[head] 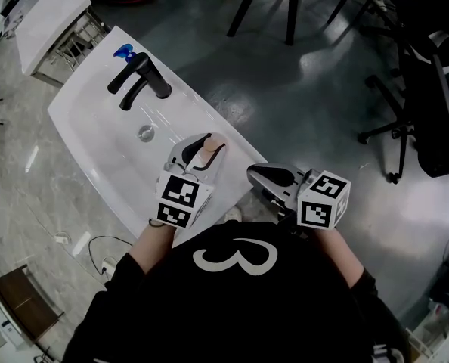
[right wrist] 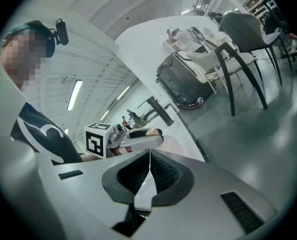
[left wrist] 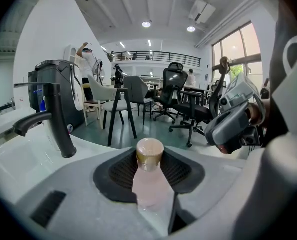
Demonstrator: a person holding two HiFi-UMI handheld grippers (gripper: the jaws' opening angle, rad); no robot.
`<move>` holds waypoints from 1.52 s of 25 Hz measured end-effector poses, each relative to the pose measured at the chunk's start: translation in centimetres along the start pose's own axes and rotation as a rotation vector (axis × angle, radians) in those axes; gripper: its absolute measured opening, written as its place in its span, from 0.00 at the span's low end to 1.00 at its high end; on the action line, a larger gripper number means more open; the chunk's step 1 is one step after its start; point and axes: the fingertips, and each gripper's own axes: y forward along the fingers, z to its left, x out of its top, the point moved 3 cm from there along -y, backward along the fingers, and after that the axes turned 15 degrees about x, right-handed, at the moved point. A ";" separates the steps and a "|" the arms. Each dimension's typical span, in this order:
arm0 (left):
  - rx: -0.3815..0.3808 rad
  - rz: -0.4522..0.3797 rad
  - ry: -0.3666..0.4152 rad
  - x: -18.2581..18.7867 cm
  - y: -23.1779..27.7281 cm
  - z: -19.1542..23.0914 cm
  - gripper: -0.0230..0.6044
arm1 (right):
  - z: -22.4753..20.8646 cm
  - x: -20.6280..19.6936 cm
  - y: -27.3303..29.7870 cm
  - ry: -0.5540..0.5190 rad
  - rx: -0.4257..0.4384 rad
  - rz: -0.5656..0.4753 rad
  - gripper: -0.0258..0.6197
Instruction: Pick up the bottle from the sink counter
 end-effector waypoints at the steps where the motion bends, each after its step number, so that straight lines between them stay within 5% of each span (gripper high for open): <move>1: 0.001 0.004 0.000 0.0 0.0 0.1 0.27 | -0.1 0.0 0.1 0.005 0.002 -0.002 0.06; 17: -0.046 -0.012 -0.140 1.0 -1.9 2.0 0.27 | 0.1 1.7 0.2 -0.066 -0.037 -0.092 0.06; 38: -0.130 -0.087 -0.258 1.4 -16.0 2.3 0.27 | 12.4 -0.7 3.4 -0.153 -0.085 -0.085 0.06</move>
